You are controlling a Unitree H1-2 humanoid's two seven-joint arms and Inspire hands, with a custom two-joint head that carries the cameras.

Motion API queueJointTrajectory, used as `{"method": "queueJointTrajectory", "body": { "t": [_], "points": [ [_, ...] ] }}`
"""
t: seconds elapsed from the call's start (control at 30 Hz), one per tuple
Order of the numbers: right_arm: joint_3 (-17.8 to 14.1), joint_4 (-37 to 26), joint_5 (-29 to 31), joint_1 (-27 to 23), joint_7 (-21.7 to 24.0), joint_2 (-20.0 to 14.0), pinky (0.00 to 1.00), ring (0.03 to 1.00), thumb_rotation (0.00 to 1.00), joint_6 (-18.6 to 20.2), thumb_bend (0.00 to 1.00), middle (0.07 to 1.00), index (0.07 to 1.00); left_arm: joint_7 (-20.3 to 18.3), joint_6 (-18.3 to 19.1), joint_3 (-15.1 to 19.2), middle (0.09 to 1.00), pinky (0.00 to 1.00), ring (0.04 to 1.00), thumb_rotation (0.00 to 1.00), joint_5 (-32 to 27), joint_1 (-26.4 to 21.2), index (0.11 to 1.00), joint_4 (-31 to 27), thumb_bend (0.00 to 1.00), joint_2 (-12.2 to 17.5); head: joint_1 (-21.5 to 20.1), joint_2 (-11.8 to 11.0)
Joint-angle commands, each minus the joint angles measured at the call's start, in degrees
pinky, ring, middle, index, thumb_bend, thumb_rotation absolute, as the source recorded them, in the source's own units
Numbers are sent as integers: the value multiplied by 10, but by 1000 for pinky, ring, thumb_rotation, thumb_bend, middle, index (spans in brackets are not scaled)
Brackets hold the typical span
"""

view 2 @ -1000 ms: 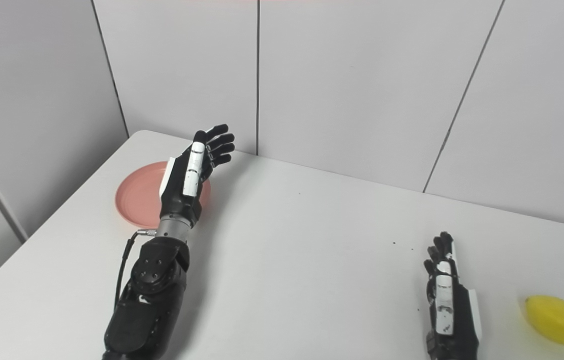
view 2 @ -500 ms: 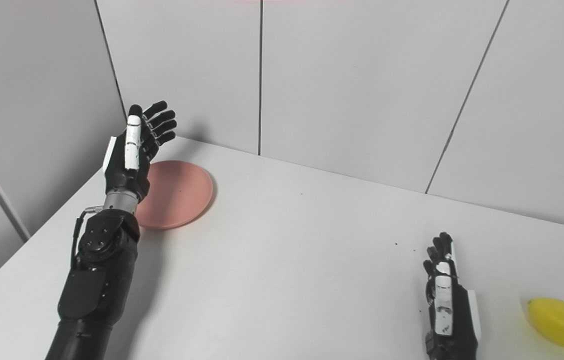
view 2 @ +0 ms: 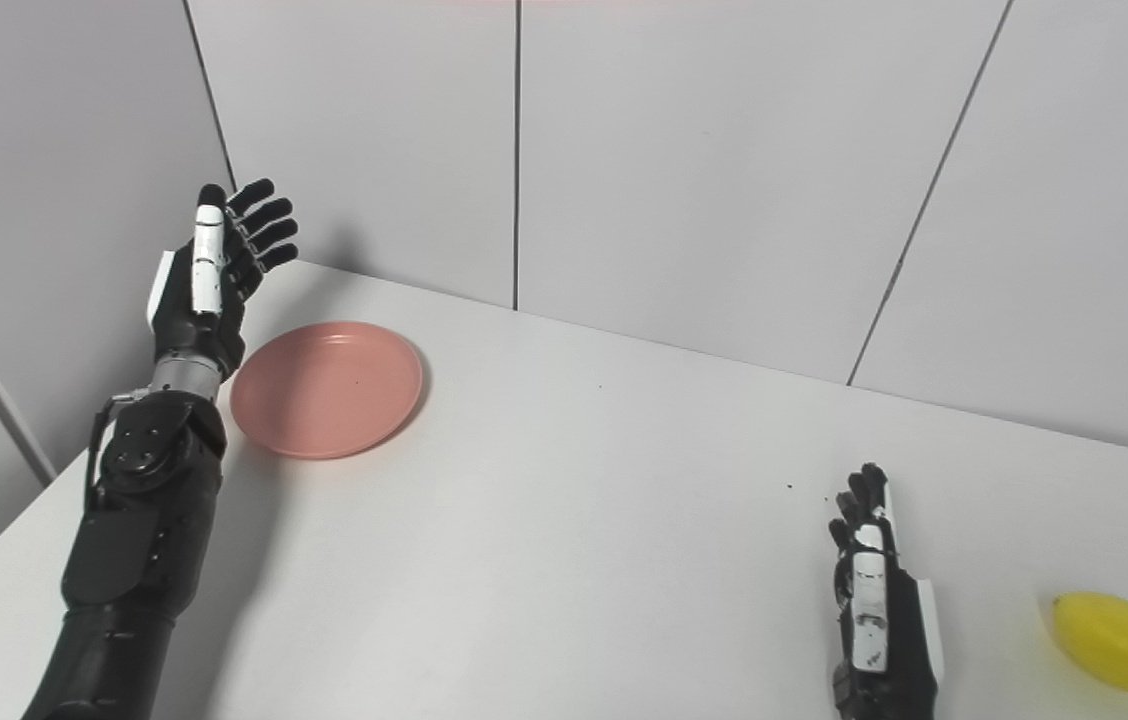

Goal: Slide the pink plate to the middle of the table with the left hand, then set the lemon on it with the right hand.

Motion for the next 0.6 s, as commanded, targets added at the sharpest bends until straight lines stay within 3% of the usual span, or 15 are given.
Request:
{"method": "queueJointTrajectory", "body": {
  "t": [0.0, 0.3, 0.57],
  "points": [
    [-2, -10, 4, -6, 3, 0, 1000, 1000, 1000, -28, 715, 1000, 1000, -8, -29, -2, 774, 779, 782, 1000, 12, -26, 759, 8, 696, 22, -3, -1],
    [-6, -18, 11, 0, 4, 0, 1000, 1000, 1000, -30, 732, 1000, 1000, -25, -61, -7, 789, 796, 797, 1000, 24, -16, 773, 51, 667, 46, 3, 8],
    [-6, -14, 13, -1, 6, -2, 1000, 1000, 1000, -35, 740, 1000, 1000, -36, -81, -8, 788, 800, 799, 1000, 36, -1, 773, 95, 663, 61, 0, 0]
  ]
}}
